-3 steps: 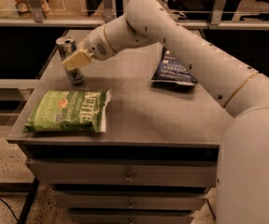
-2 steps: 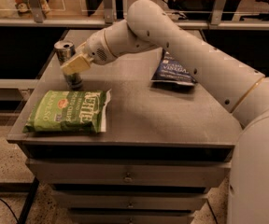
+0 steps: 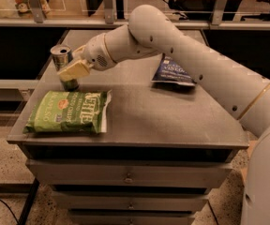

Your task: Move redbull can near green jalapeno chip bag

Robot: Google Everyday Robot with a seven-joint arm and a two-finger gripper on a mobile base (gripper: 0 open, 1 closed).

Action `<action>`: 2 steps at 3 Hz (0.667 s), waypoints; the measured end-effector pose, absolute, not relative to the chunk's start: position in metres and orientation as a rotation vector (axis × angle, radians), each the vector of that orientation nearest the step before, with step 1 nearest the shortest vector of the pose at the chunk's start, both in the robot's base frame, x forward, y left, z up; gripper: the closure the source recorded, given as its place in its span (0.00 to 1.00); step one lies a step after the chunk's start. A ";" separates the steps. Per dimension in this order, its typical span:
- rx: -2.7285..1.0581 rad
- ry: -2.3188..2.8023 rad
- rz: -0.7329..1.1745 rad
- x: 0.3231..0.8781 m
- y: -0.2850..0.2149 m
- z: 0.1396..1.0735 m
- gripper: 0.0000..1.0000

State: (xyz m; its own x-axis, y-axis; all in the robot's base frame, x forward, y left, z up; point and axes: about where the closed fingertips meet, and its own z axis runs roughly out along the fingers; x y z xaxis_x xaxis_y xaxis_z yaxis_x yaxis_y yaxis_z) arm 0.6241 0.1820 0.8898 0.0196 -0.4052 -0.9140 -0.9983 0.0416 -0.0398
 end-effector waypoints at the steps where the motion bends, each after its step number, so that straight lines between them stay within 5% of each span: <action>1: -1.506 1.475 0.914 0.619 0.184 0.892 0.36; 2: -1.518 1.459 0.906 0.618 0.185 0.893 0.13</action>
Offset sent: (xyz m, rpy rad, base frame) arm -0.0055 -0.0014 0.0061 -0.0014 -0.0611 0.0296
